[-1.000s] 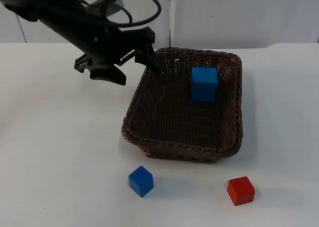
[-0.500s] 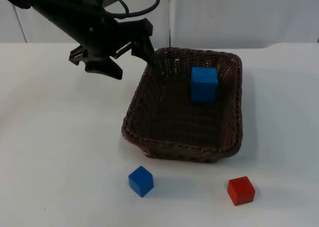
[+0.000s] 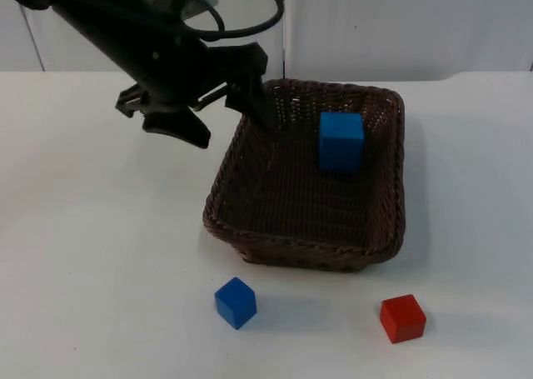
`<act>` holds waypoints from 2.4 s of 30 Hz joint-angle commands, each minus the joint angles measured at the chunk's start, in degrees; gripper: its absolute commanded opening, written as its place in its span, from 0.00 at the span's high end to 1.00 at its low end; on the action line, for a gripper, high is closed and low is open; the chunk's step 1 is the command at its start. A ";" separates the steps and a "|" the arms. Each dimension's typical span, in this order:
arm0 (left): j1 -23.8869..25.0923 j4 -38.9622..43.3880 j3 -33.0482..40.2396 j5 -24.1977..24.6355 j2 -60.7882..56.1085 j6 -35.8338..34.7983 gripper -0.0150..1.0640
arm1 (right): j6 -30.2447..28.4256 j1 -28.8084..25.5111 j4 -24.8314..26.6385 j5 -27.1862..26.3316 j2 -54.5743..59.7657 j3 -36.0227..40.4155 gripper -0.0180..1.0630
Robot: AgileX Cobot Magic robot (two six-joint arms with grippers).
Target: Pick up the basket with the left hand and place the largest block into the basket with the right hand.
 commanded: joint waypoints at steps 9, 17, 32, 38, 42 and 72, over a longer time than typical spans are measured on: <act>-0.31 0.73 11.13 -5.13 -14.28 0.63 0.26 | 0.29 0.05 -0.04 -0.94 -0.24 0.03 0.18; -0.42 0.86 22.47 -10.87 -29.40 4.72 0.26 | 1.00 0.05 -0.04 -0.50 -0.24 0.03 0.18; -0.42 1.25 35.31 -10.50 -52.40 5.55 0.26 | 1.49 0.17 -0.04 1.41 -0.32 0.85 0.18; -0.42 4.14 35.71 -5.31 -61.01 5.55 0.26 | 1.49 0.17 -0.04 -4.28 -6.13 8.18 0.18; -0.42 4.14 35.71 -4.50 -67.07 5.55 0.26 | 1.49 0.17 -0.16 -6.33 -11.78 13.05 0.18; -0.42 33.38 42.70 10.32 -103.18 -15.94 0.26 | 4.73 0.17 -0.55 -0.98 -40.10 29.38 0.18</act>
